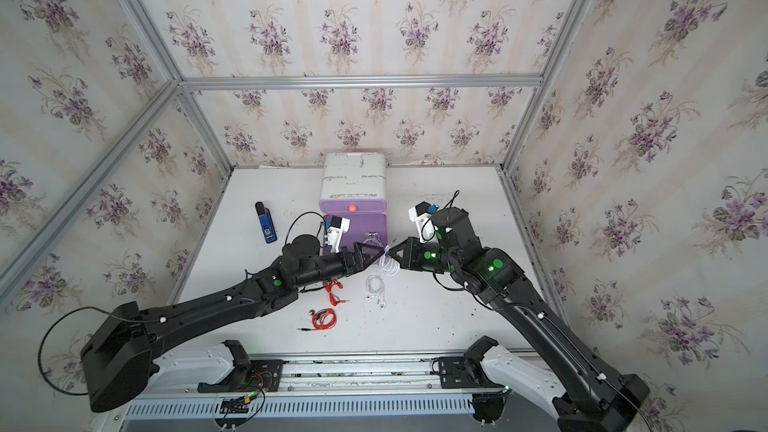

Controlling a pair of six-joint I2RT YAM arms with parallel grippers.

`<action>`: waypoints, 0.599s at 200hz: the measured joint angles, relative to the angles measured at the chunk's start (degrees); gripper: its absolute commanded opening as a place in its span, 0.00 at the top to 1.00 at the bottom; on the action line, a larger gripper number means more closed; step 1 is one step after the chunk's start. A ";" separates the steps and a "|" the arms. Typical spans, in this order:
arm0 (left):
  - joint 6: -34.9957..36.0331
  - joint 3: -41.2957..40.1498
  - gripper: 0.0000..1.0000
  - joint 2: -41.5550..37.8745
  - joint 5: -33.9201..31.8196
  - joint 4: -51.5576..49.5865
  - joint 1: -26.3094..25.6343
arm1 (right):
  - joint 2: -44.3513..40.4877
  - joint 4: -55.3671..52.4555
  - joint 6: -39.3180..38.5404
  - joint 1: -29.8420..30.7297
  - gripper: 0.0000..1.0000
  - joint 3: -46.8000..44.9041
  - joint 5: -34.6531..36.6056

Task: Place the wired earphones into the drawer by color
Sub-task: Pick up the wired earphones from the center of the board.

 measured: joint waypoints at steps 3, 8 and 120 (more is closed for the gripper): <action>0.24 0.37 0.00 0.37 0.24 0.15 0.00 | -0.04 0.00 0.17 0.00 1.00 0.00 -0.13; 0.52 0.87 0.00 0.76 0.50 0.20 0.00 | -0.07 0.02 0.31 0.00 1.00 0.00 -0.33; 3.32 0.42 0.02 3.41 5.05 3.52 -0.02 | 0.28 -0.17 0.22 -0.20 1.00 0.76 -0.96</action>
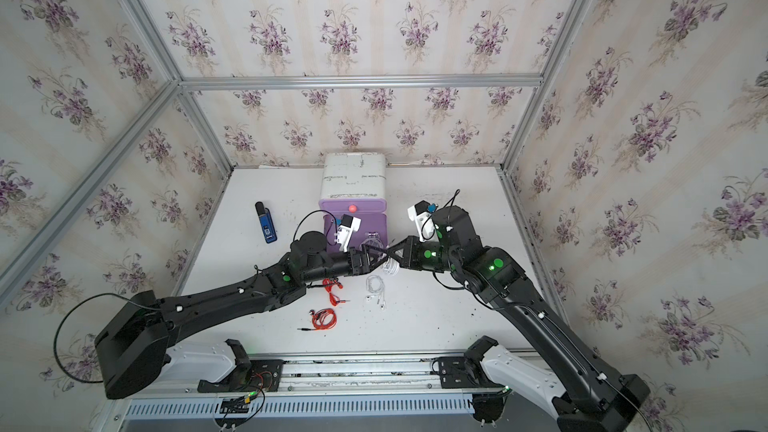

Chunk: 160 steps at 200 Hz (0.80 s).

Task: Place the wired earphones into the drawer by color
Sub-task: Pick up the wired earphones from the center of the board.

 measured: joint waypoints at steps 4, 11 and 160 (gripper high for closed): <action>0.00 -0.13 0.02 -0.13 0.00 0.09 0.00 | 0.00 0.00 0.00 -0.07 1.00 0.02 -0.02; -0.04 -0.33 0.02 -0.42 0.07 0.15 0.00 | 0.00 -0.07 0.00 -0.22 1.00 0.11 0.00; -2.78 0.48 0.37 1.95 0.59 4.44 -1.90 | 0.70 0.26 0.04 -0.48 1.00 0.26 -0.09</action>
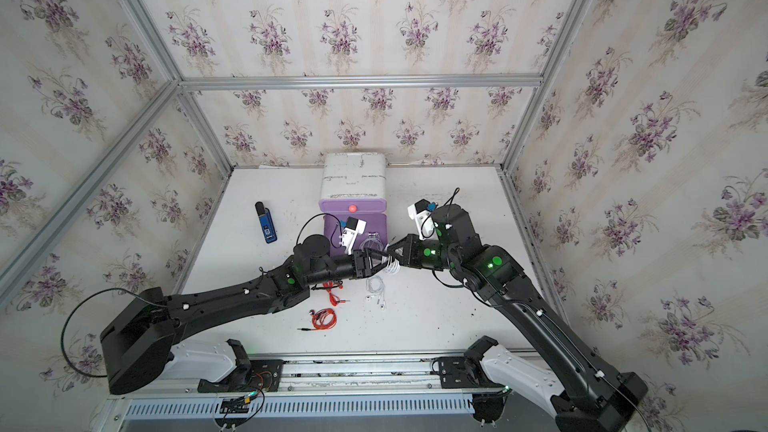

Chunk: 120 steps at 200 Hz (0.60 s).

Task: Place the wired earphones into the drawer by color
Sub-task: Pick up the wired earphones from the center of the board.

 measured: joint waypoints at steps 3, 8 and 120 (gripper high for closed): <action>-0.02 0.09 0.38 0.00 0.00 0.00 0.00 | 0.00 -0.02 0.00 0.00 1.00 0.00 0.00; -0.02 0.17 0.40 0.00 0.00 0.00 -0.02 | -0.02 -0.02 0.00 0.00 1.00 0.00 0.00; 0.24 2.14 0.65 0.57 -0.15 -2.29 -0.20 | 0.02 0.15 0.15 0.00 0.82 -0.07 -0.02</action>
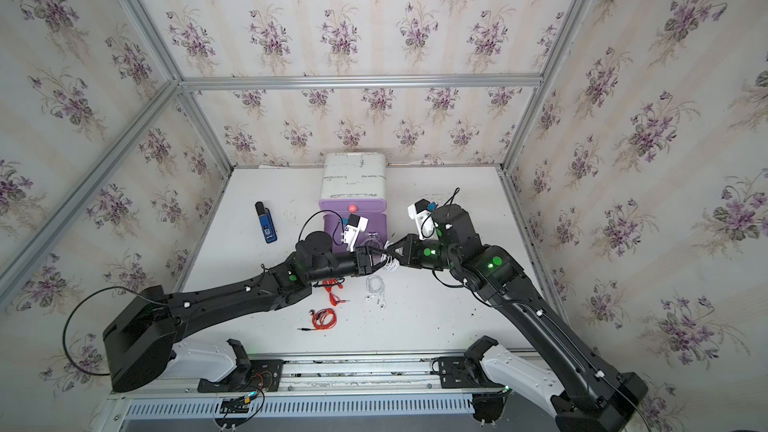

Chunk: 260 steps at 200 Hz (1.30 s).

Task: Place the wired earphones into the drawer by color
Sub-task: Pick up the wired earphones from the center of the board.

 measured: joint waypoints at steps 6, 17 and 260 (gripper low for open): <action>0.09 0.02 0.66 -0.15 -0.13 -0.33 0.00 | 0.00 0.02 0.02 0.00 0.81 -0.04 0.00; 0.33 0.04 0.66 -0.48 -0.28 -0.72 0.00 | 0.00 0.04 0.00 0.00 0.78 -0.09 0.00; 5.20 -2.75 0.74 -10.95 -7.96 -10.84 1.97 | 1.07 -0.70 -1.31 -3.32 0.50 2.62 1.97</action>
